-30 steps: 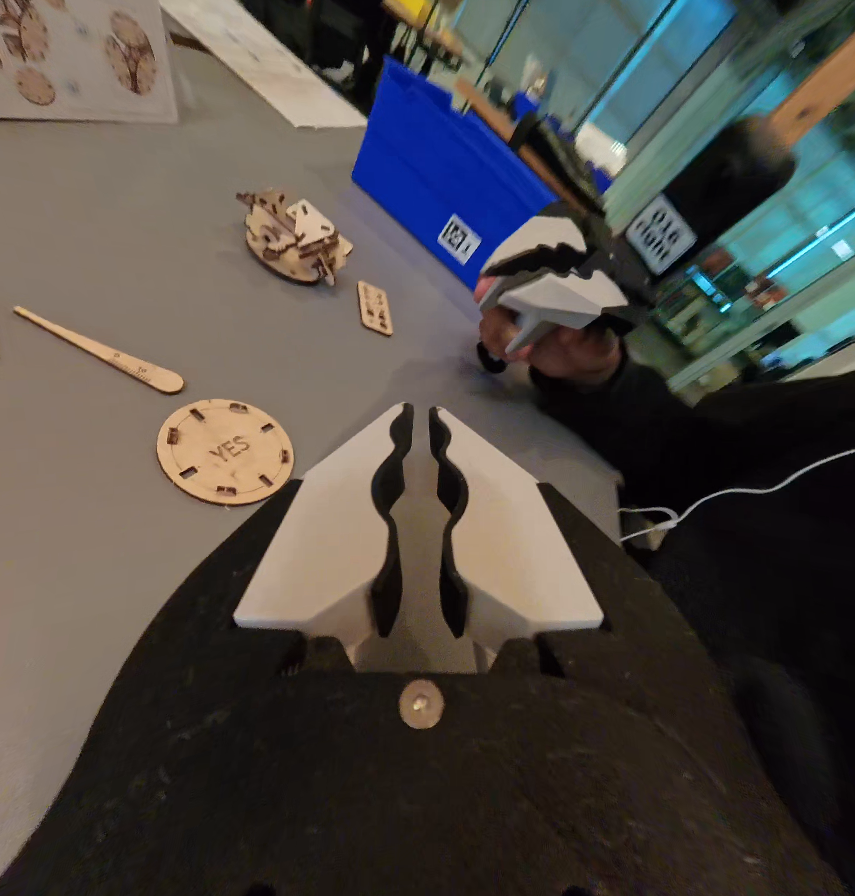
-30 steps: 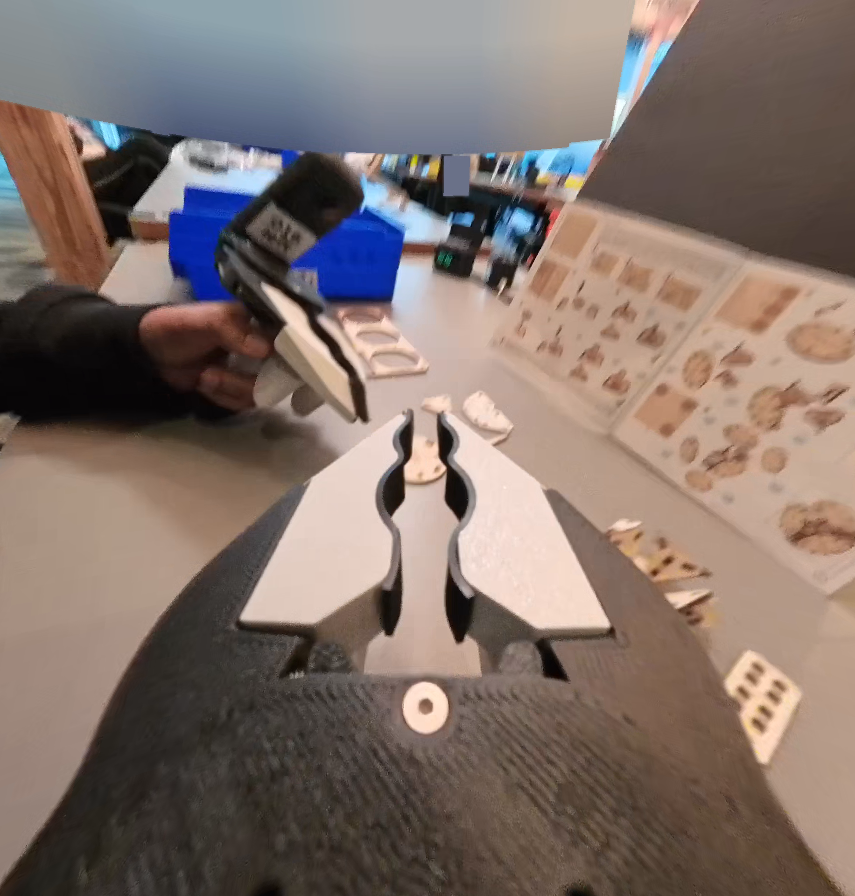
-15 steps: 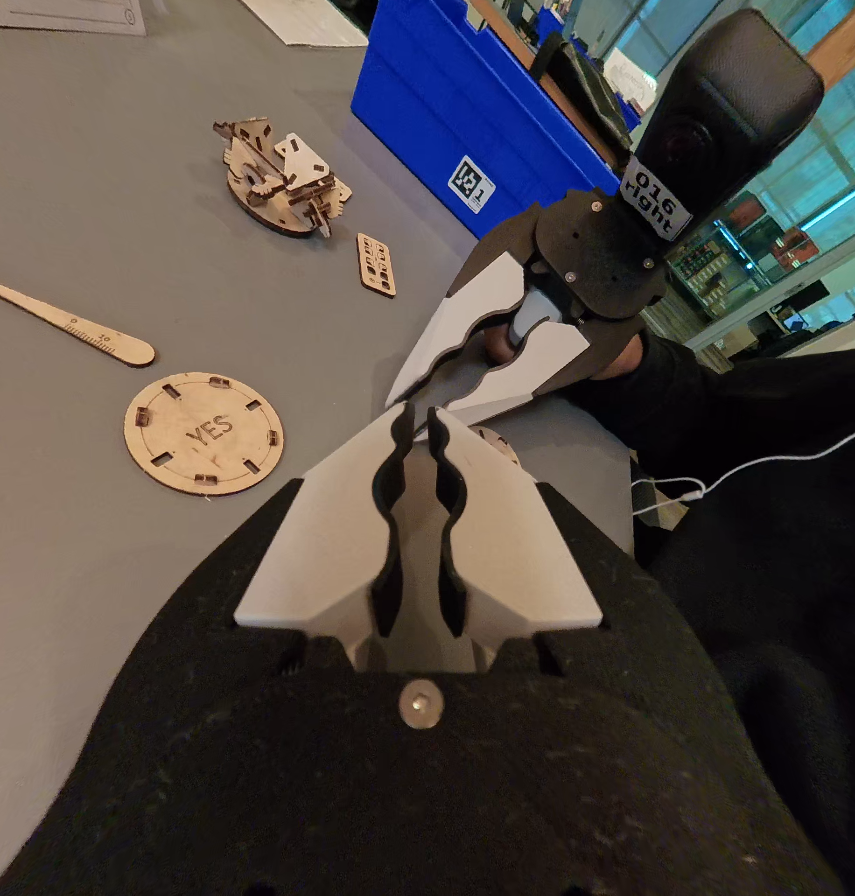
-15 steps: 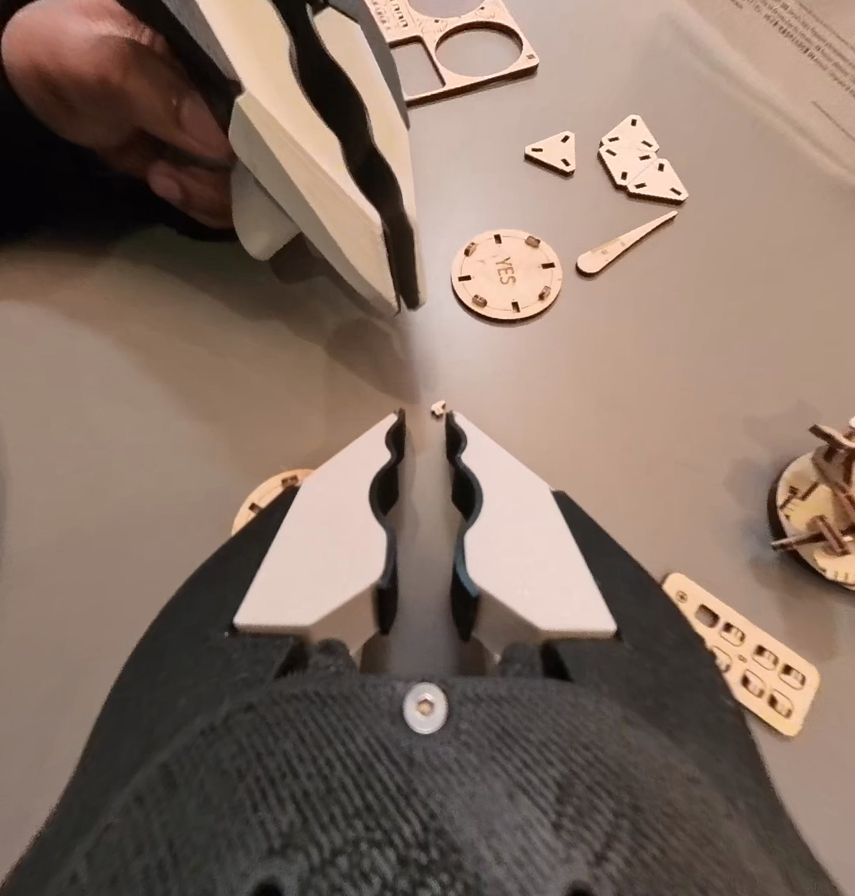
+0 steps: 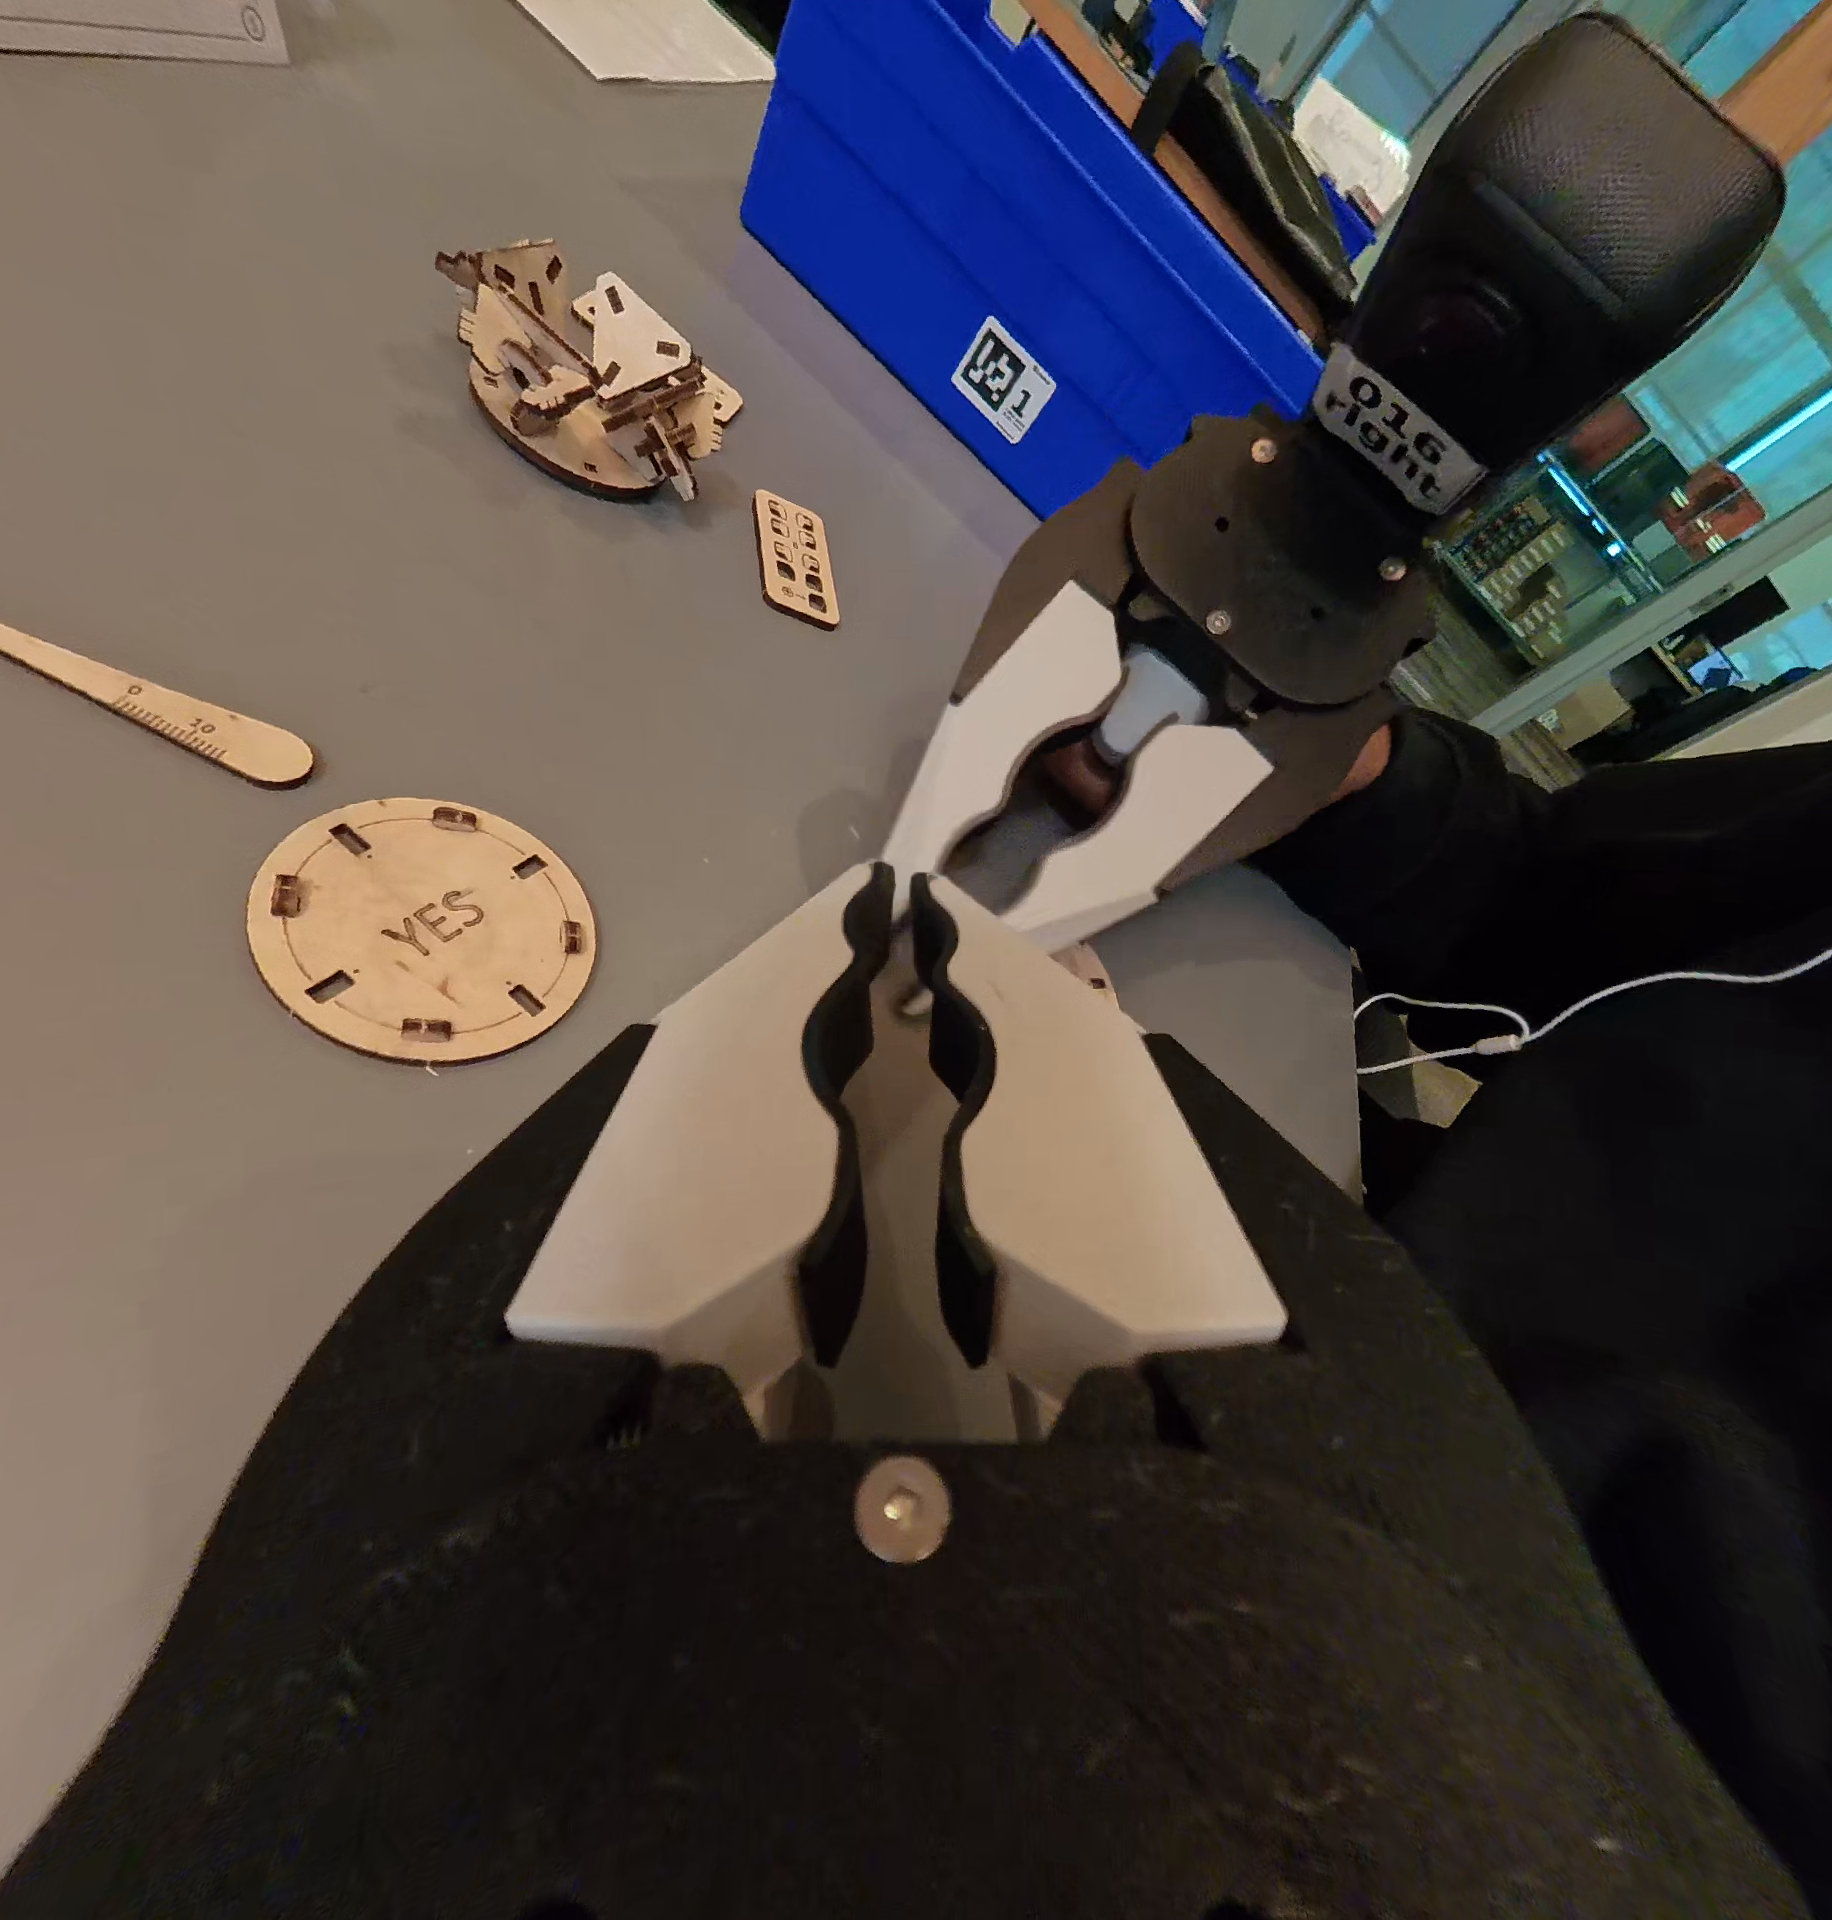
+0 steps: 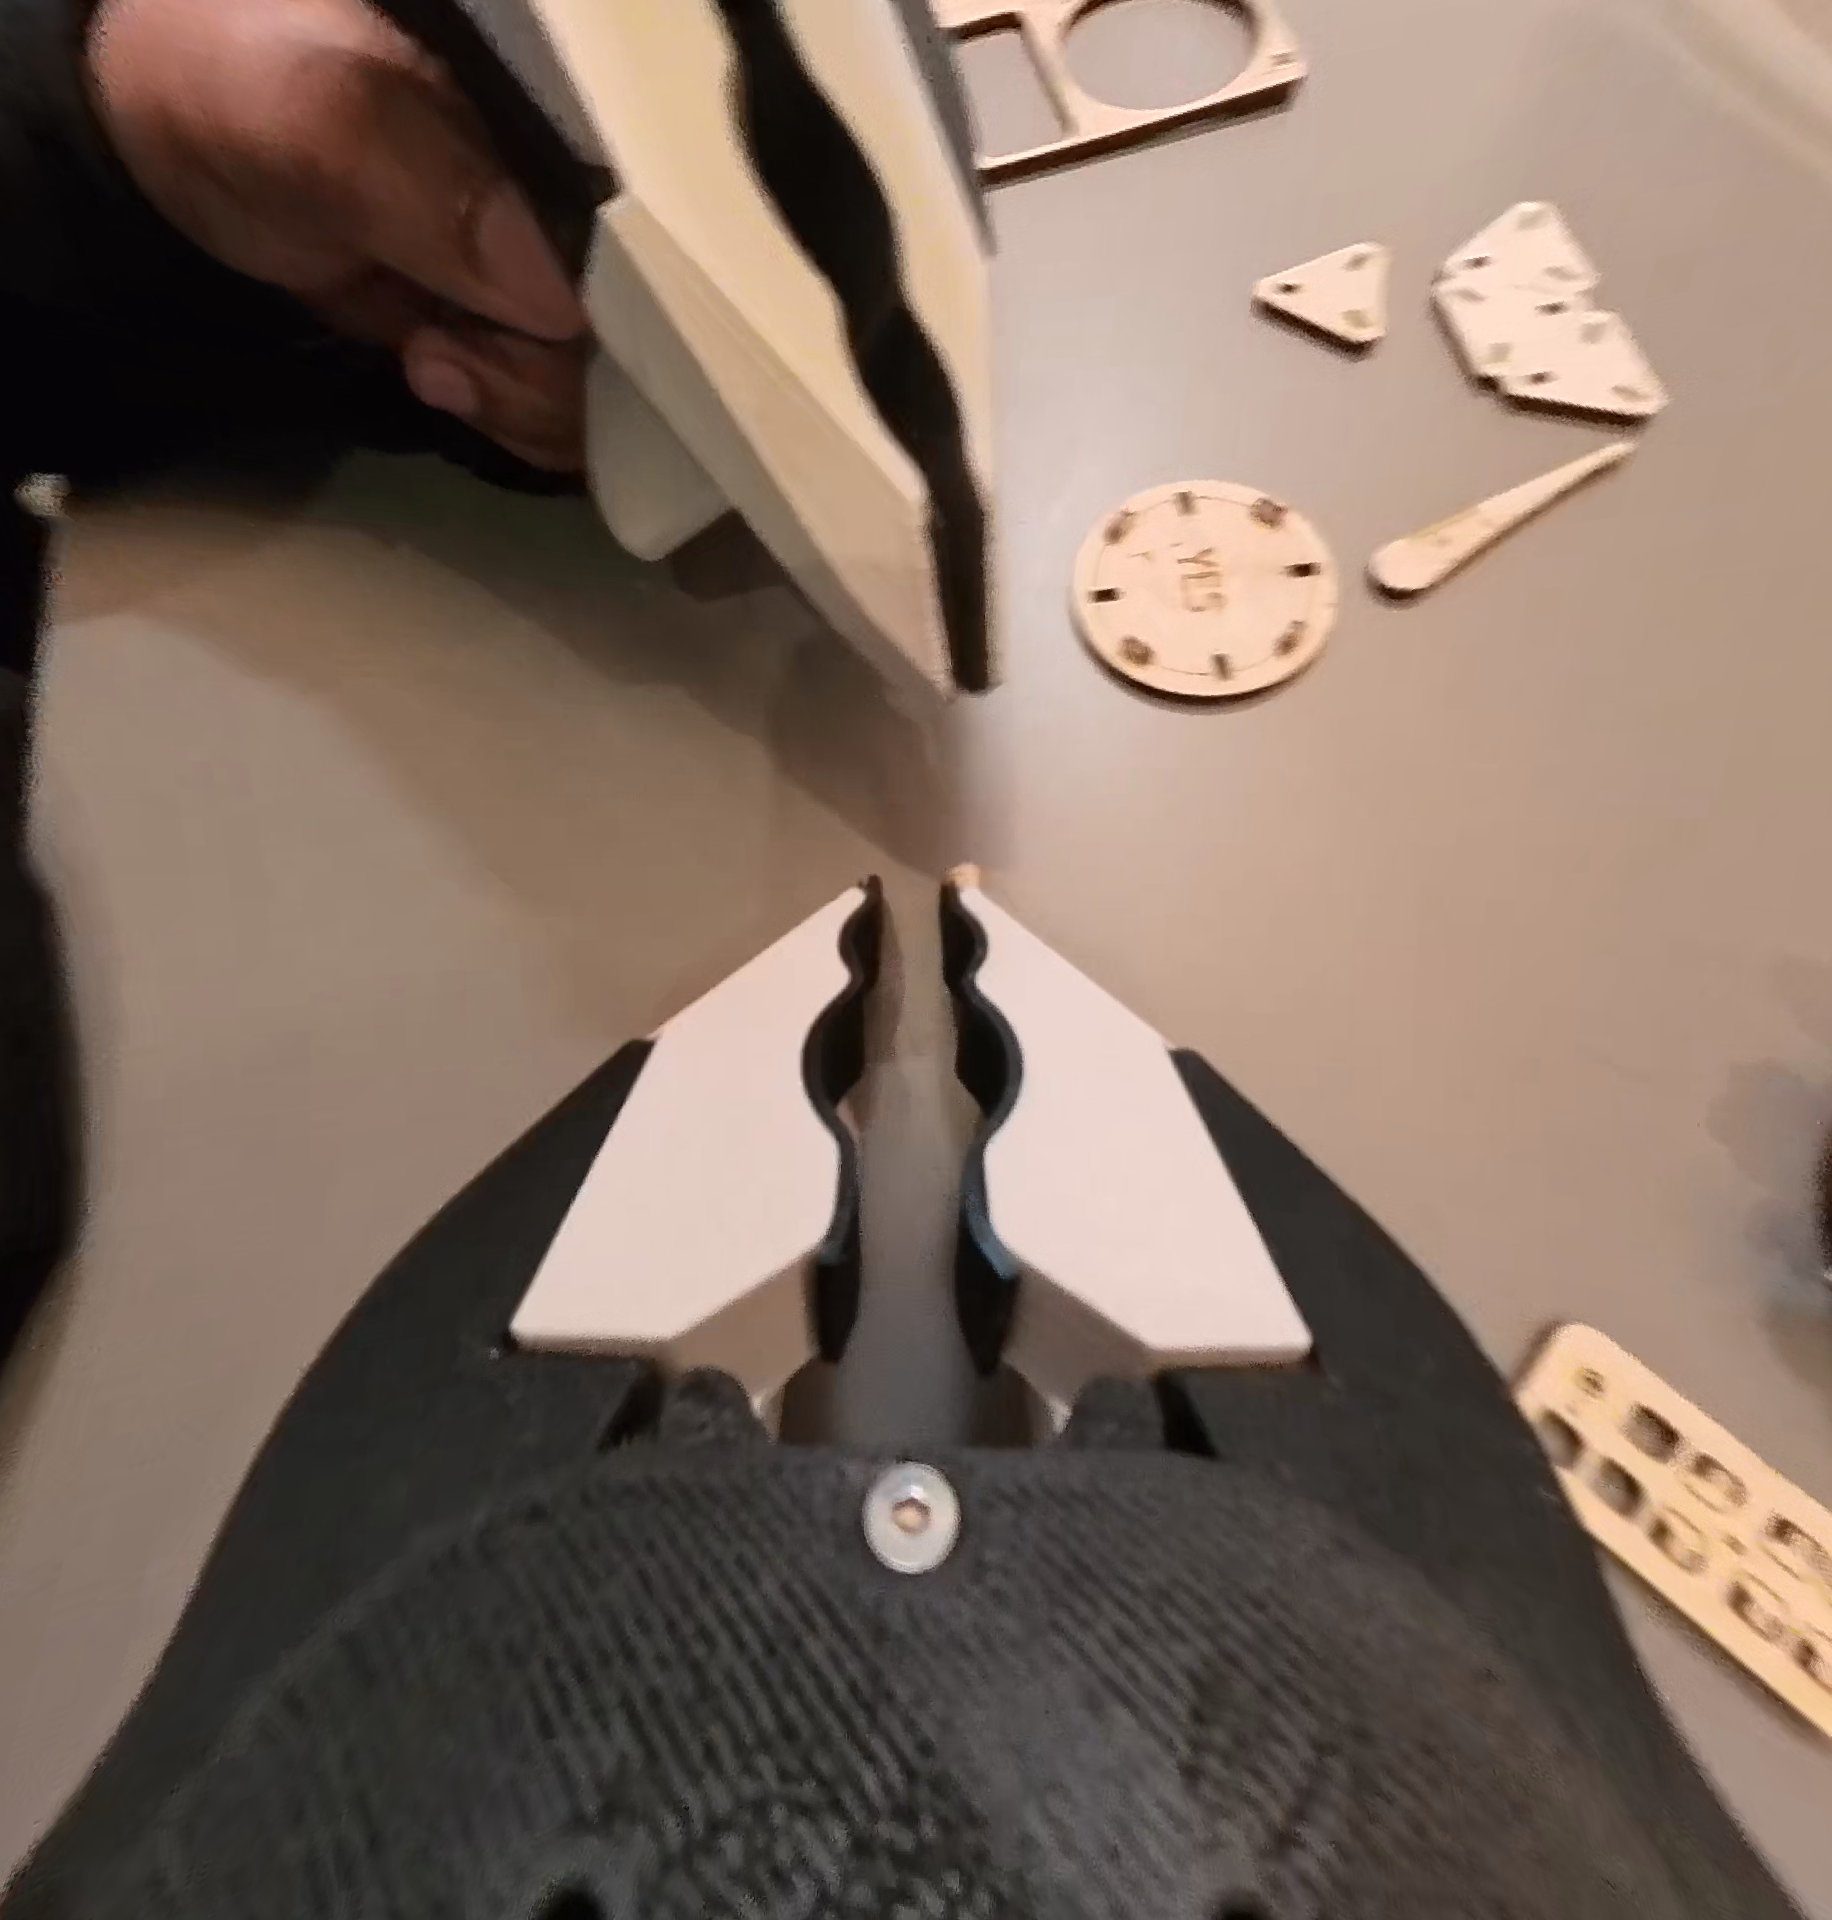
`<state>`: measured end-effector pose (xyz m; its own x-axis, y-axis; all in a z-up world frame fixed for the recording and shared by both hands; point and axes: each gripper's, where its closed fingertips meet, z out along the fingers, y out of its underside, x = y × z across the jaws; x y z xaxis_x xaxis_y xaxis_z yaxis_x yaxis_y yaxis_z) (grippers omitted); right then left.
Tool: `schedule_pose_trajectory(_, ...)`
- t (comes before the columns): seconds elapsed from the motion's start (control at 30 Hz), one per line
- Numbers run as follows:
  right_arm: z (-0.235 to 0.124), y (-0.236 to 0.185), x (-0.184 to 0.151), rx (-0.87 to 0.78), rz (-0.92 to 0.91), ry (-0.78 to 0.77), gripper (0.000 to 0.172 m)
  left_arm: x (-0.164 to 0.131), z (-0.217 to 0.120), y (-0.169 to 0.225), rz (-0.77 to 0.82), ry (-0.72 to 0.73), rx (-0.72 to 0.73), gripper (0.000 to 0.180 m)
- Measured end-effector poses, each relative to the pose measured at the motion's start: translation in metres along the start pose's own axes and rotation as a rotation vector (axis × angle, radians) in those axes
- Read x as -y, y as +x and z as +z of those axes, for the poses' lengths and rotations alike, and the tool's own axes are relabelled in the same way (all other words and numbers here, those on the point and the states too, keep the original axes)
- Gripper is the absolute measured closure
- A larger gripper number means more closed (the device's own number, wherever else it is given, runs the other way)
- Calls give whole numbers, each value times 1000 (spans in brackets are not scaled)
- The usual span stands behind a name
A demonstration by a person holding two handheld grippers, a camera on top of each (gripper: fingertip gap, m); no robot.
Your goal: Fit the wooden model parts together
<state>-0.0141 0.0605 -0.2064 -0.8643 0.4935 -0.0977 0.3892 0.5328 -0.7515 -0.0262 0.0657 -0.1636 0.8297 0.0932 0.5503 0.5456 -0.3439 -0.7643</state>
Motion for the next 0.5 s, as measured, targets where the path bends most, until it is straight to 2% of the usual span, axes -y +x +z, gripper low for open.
schedule_pose_trajectory(0.07,-2,-7,2,52,23,18,158,0,0,0,-6,3,-4,180)
schedule_pose_trajectory(0.17,-7,-1,8,42,62,61,151,1,-1,0,-12,6,-8,180)
schedule_pose_trajectory(0.33,-2,-1,3,30,53,20,140,-3,2,-1,12,-24,18,179)
schedule_pose_trajectory(0.5,-6,6,6,5,82,50,140,-20,8,-18,119,-156,225,179)
